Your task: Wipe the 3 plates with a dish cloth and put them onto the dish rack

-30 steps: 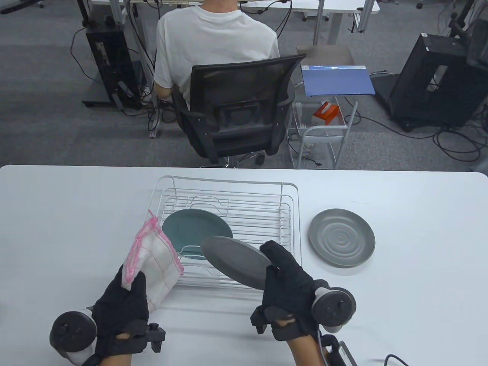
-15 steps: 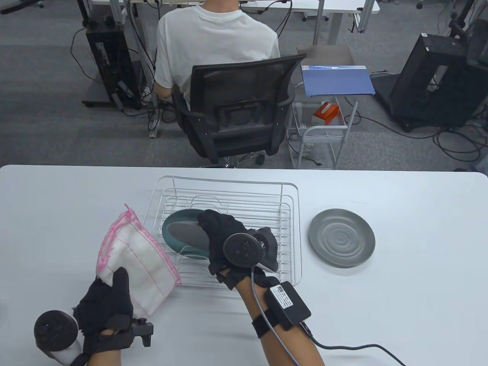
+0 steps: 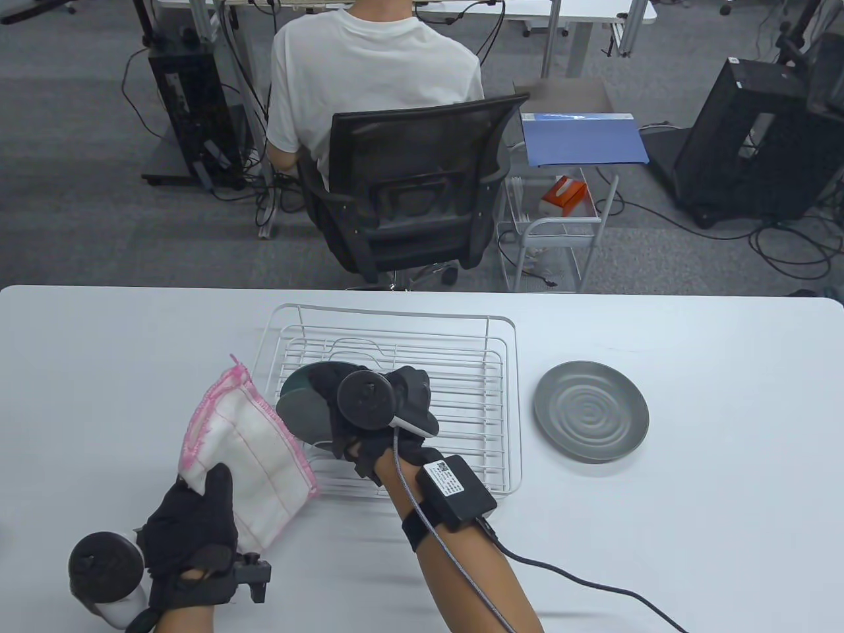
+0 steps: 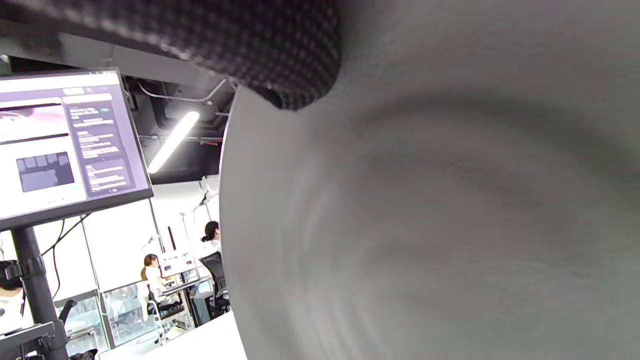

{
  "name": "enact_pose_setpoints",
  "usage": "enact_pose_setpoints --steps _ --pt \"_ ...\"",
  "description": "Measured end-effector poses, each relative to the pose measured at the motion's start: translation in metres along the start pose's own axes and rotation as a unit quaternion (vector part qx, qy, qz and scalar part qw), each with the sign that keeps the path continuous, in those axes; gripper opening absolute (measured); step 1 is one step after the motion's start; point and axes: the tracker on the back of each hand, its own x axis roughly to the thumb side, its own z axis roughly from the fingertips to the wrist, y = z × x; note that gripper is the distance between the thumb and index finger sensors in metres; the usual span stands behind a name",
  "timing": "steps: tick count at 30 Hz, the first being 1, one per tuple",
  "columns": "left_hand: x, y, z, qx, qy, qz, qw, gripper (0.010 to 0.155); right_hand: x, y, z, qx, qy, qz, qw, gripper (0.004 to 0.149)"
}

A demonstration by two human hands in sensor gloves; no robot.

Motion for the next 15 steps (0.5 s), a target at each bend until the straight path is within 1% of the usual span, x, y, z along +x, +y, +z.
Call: enact_pose_setpoints --steps 6,9,12,15 --pt "0.000 -0.003 0.000 -0.007 0.000 -0.007 1.000 0.049 -0.003 0.009 -0.003 0.016 0.016 0.007 1.000 0.044" --pt "0.000 -0.004 -0.001 -0.009 0.003 -0.006 1.000 0.049 -0.004 0.009 -0.004 0.013 0.032 0.008 0.999 0.044" --pt "0.000 -0.004 -0.001 -0.008 0.004 -0.006 1.000 0.049 -0.004 0.004 -0.003 0.004 0.035 0.010 0.999 0.046" --pt "0.000 -0.004 -0.001 -0.009 0.006 -0.007 1.000 0.050 -0.007 -0.008 0.003 -0.013 0.042 -0.016 0.999 0.047"
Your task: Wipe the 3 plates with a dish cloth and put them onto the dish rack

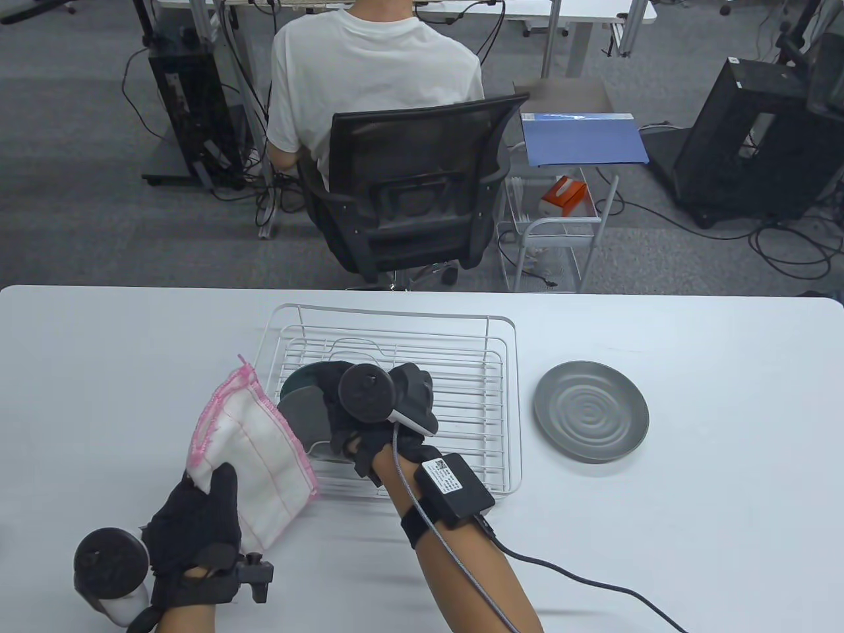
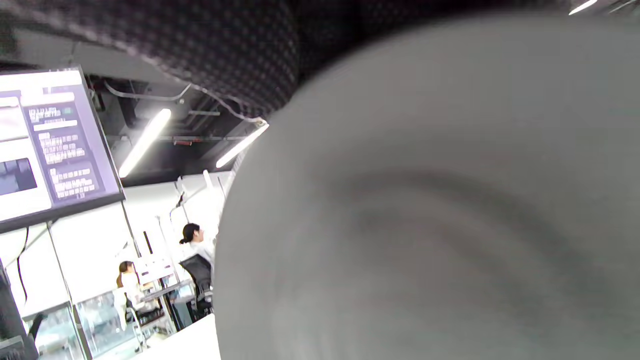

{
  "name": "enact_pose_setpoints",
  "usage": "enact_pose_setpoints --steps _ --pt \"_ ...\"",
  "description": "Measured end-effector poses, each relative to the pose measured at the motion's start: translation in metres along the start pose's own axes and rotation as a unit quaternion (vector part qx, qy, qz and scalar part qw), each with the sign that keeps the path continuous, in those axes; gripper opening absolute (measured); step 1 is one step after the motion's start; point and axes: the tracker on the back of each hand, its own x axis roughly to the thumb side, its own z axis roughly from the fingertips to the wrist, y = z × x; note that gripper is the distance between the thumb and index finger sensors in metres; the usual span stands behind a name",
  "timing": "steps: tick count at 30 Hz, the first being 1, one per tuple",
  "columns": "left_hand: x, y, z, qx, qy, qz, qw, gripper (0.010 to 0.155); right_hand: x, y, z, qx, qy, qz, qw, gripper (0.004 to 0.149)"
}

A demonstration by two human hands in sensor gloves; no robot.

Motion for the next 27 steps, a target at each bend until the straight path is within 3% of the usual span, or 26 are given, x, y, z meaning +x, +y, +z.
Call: enact_pose_setpoints --steps 6,8,11,13,17,22,25,27 --pt "0.004 -0.002 0.002 -0.005 -0.011 -0.006 1.000 0.049 -0.015 -0.046 0.029 -0.039 0.036 -0.017 0.998 0.049" --pt "0.005 -0.003 0.002 -0.006 -0.015 -0.005 1.000 0.050 -0.029 -0.066 0.043 -0.052 0.079 -0.010 0.995 0.049" --pt "0.007 -0.005 0.003 -0.011 -0.018 -0.005 1.000 0.050 -0.070 -0.098 0.072 -0.048 0.197 -0.013 0.979 0.053" --pt "0.008 -0.009 0.003 -0.020 -0.022 -0.007 1.000 0.050 -0.101 -0.115 0.094 -0.027 0.280 -0.042 0.959 0.057" --pt "0.012 -0.015 0.005 -0.038 -0.032 -0.024 0.998 0.049 -0.160 -0.140 0.144 -0.094 0.397 -0.113 0.906 0.059" --pt "0.014 -0.017 0.006 -0.042 -0.037 -0.028 0.998 0.049 -0.216 -0.139 0.187 -0.089 0.522 -0.106 0.842 0.063" --pt "0.014 -0.017 0.006 -0.039 -0.040 -0.032 0.998 0.050 -0.234 -0.130 0.199 -0.065 0.567 -0.098 0.815 0.062" --pt "0.014 -0.017 0.006 -0.038 -0.040 -0.033 0.998 0.050 -0.247 -0.126 0.207 -0.078 0.604 -0.052 0.791 0.061"
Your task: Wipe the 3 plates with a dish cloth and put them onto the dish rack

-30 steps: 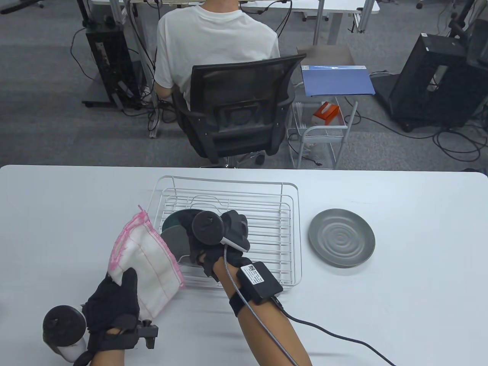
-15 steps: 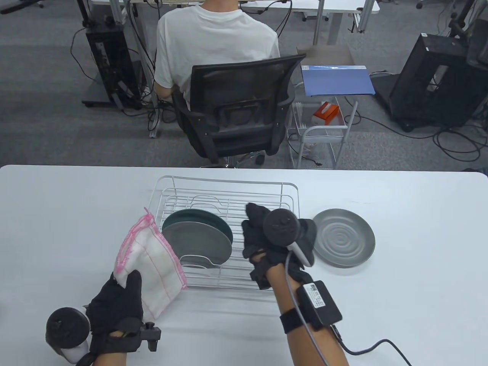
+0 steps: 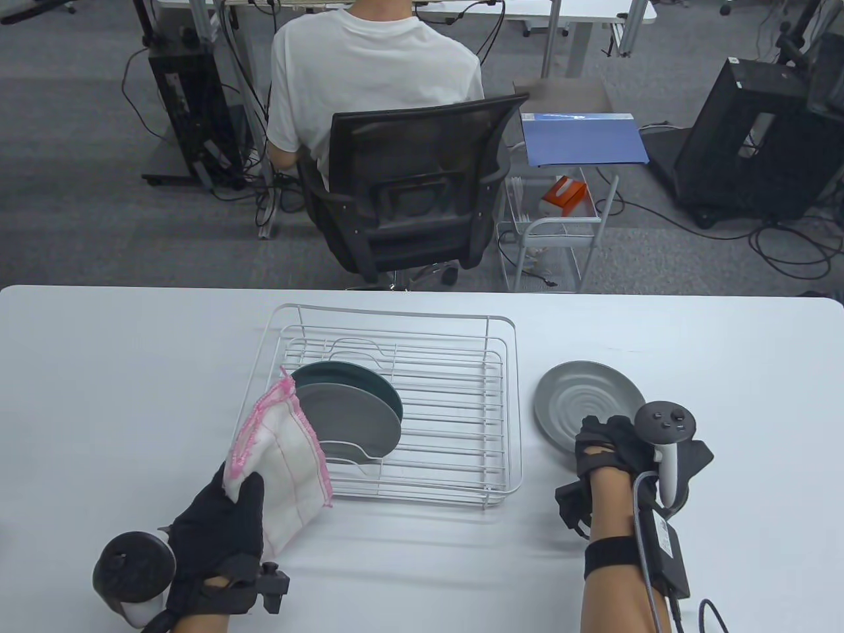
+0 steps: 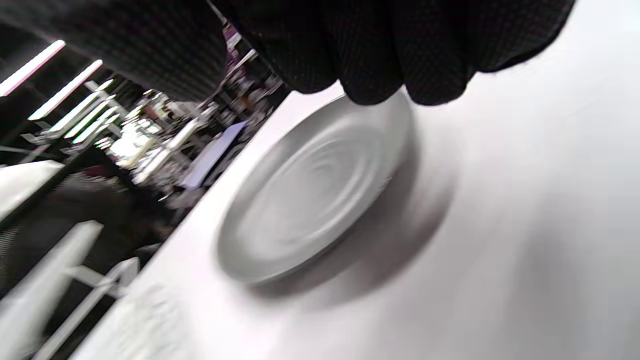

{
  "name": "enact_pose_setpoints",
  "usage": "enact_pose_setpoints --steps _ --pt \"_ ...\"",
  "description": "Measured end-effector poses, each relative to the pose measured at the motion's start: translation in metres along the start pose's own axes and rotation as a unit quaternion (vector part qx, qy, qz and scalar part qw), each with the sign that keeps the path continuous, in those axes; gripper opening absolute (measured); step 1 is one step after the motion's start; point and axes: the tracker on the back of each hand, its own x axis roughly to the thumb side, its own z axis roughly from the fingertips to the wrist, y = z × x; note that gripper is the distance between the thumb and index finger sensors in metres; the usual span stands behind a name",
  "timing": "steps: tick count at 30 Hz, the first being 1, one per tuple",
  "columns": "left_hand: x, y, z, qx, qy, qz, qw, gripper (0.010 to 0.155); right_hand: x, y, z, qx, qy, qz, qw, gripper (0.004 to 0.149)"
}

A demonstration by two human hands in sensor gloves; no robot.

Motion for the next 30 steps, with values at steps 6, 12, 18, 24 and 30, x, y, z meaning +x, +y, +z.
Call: enact_pose_setpoints --steps 6,12,18,24,30 --pt "0.004 -0.005 0.001 -0.013 -0.010 -0.009 1.000 0.050 -0.023 0.006 -0.021 -0.025 0.099 0.082 0.991 0.070" --pt "0.009 -0.014 0.004 -0.034 -0.019 -0.013 0.999 0.050 -0.032 0.016 -0.037 -0.011 0.137 0.108 0.985 0.074" --pt "0.011 -0.016 0.004 -0.034 -0.027 -0.030 0.999 0.049 -0.022 0.024 -0.052 -0.044 0.128 0.172 0.976 0.066" --pt "0.012 -0.019 0.005 -0.043 -0.031 -0.039 0.998 0.049 -0.018 0.028 -0.064 -0.063 0.148 0.143 0.977 0.067" --pt "0.014 -0.019 0.005 -0.044 -0.039 -0.046 0.997 0.049 -0.021 0.027 -0.069 -0.087 0.160 0.076 0.980 0.055"
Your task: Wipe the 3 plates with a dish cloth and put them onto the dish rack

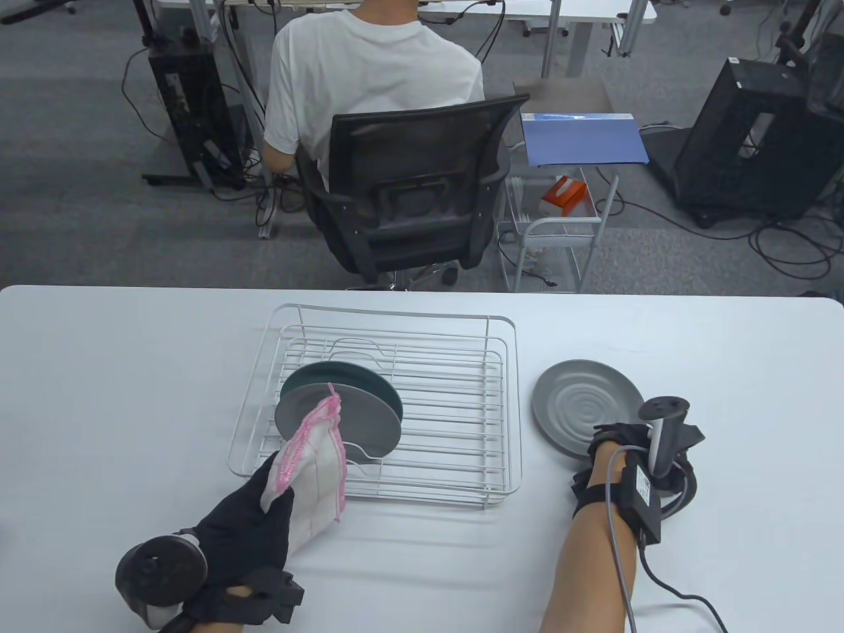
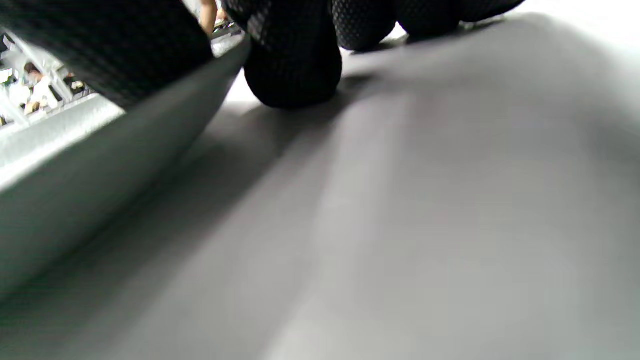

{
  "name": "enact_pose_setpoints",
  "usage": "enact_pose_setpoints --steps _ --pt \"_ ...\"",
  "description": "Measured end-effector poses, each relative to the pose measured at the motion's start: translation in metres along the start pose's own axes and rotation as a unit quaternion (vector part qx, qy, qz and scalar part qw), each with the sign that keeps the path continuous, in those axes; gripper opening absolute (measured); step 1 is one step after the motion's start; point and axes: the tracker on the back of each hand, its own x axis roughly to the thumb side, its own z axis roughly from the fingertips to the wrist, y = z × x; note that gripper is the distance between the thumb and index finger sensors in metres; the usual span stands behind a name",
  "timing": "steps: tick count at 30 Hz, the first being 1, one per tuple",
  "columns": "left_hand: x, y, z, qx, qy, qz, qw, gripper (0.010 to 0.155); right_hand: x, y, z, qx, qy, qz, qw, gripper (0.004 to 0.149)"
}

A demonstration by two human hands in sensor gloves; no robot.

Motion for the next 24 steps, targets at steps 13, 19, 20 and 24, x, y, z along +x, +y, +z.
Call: enact_pose_setpoints --steps 13,19,20,24 --pt "-0.006 -0.001 -0.001 -0.002 0.010 0.008 1.000 0.049 -0.017 -0.039 0.022 0.015 -0.074 -0.309 0.948 0.046" --pt "-0.014 0.001 -0.001 0.004 0.025 0.000 1.000 0.049 -0.015 -0.069 0.064 0.088 -0.153 -0.400 0.899 0.042" --pt "-0.014 0.001 -0.001 0.006 0.025 0.002 1.000 0.050 -0.014 -0.072 0.075 0.112 -0.170 -0.408 0.890 0.042" --pt "-0.007 0.003 0.000 0.014 0.008 -0.010 1.000 0.049 -0.014 -0.074 0.124 0.206 -0.238 -0.431 0.845 0.041"
